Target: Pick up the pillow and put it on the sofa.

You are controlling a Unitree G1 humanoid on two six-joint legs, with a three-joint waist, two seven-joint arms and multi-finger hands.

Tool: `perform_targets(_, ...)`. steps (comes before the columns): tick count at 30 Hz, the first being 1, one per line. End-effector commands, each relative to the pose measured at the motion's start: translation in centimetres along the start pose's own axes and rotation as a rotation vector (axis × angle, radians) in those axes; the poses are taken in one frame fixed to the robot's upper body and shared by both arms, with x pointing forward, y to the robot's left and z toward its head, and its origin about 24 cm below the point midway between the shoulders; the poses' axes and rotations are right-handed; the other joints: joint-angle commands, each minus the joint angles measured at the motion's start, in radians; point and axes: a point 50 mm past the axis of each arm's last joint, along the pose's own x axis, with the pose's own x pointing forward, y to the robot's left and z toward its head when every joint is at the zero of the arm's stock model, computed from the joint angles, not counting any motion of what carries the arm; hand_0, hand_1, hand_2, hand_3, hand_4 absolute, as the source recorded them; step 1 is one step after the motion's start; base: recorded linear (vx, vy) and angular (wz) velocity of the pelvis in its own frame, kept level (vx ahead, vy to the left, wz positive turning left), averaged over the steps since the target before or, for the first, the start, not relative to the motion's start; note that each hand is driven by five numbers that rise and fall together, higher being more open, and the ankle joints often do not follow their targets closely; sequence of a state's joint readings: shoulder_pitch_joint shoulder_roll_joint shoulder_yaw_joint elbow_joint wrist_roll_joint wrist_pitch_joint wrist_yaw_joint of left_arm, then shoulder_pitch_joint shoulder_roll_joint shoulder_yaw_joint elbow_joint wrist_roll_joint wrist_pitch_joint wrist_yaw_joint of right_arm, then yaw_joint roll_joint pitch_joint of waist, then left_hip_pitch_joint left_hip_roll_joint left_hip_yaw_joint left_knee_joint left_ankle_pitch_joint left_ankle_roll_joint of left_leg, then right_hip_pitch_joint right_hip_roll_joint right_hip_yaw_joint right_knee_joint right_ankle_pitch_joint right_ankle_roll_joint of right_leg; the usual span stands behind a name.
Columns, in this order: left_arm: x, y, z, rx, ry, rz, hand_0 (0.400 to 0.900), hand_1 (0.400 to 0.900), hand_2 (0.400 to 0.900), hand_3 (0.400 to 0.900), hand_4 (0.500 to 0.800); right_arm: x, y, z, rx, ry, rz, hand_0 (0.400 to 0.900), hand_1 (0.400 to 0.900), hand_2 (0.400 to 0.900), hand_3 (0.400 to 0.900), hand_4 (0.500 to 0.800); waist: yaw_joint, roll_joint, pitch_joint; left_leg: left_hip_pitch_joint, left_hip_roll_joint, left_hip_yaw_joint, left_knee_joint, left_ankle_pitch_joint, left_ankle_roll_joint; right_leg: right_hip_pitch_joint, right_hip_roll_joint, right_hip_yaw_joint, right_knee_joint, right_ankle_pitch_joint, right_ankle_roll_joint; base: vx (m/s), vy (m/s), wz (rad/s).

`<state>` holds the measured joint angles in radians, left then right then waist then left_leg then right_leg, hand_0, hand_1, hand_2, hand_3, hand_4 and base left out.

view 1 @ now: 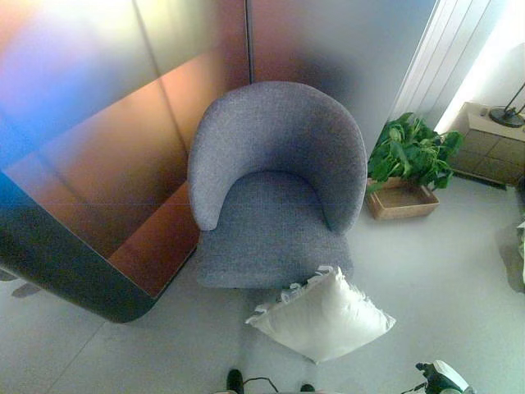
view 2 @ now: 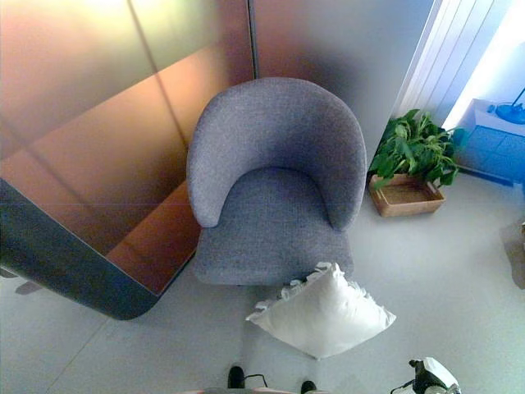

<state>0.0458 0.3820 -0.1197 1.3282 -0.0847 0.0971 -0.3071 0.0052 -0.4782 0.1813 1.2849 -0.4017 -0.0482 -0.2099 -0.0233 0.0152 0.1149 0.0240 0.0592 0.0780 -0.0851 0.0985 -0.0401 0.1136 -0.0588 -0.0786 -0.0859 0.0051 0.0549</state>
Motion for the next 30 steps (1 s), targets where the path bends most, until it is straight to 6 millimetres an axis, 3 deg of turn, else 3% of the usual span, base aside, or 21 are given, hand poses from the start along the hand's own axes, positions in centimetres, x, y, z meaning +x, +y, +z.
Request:
perform_targets(1, -0.7, 2.2, 0.8, -0.018, -0.015, 0.076, 0.900, 0.900, 0.900, 0.900, 0.800, 0.7, -3.9, 1.5, 0.049, -0.038, -0.150, 0.900, 0.900, 0.900, 0.900, 0.800, 0.002, -0.042, 0.024, 0.082, -0.021, 0.025, -0.002, -0.113, 0.012, -0.033, -0.007, -0.010, -0.001, 0.046, 0.048, 0.00, 0.000, 0.00)
perform_targets(9, -0.7, 2.1, 0.6, -0.038, -0.015, 0.046, 0.900, 0.900, 0.900, 0.900, 0.800, 0.8, -4.8, 2.1, 0.060, -0.086, -0.192, 0.900, 0.900, 0.900, 0.900, 0.800, 0.007, -0.037, 0.033, 0.072, -0.022, 0.017, -0.002, -0.109, 0.009, -0.040, -0.010, -0.017, -0.001, 0.049, 0.051, 0.02, -0.014, 0.02)
perform_targets(12, -0.8, 2.4, 0.4, -0.040, -0.004, 0.047, 0.900, 0.900, 0.900, 0.900, 0.800, 0.9, -6.1, 2.5, 0.067, -0.109, -0.230, 0.900, 0.900, 0.900, 0.900, 0.800, 0.010, -0.031, 0.044, 0.057, -0.022, 0.015, -0.002, -0.104, 0.007, -0.054, -0.014, -0.021, -0.001, 0.053, 0.053, 0.02, -0.048, 0.03)
perform_targets(15, -1.1, 3.0, 0.6, -0.031, -0.002, 0.048, 0.900, 0.900, 0.900, 0.900, 0.800, 1.0, -8.5, 3.1, 0.074, -0.136, -0.286, 0.900, 0.900, 0.900, 0.900, 0.800, 0.014, -0.018, 0.069, 0.020, -0.022, 0.010, -0.002, -0.092, 0.006, -0.088, -0.020, -0.026, -0.001, 0.062, 0.052, -0.04, -0.047, 0.04)
perform_targets(20, -1.4, 3.5, 2.7, -0.032, -0.054, 0.041, 0.900, 0.900, 0.900, 0.900, 0.800, 0.9, -12.9, 5.8, 0.086, -0.209, -0.401, 0.900, 0.900, 0.900, 0.900, 0.800, 0.021, 0.005, 0.135, -0.060, -0.027, -0.008, -0.002, -0.067, 0.006, -0.165, -0.023, -0.027, -0.001, 0.079, 0.047, -0.13, -0.038, 0.04)
perform_targets(30, -1.9, 4.1, 5.5, -0.024, -0.139, 0.037, 0.900, 0.900, 0.900, 0.900, 0.800, -1.2, -21.5, 9.9, 0.127, -0.336, -0.634, 0.900, 0.900, 0.900, 0.900, 0.800, 0.045, 0.068, 0.273, -0.206, -0.046, -0.055, -0.002, -0.013, 0.008, -0.336, -0.022, -0.057, 0.116, 0.049, 0.015, -0.08, -0.018, 0.06)
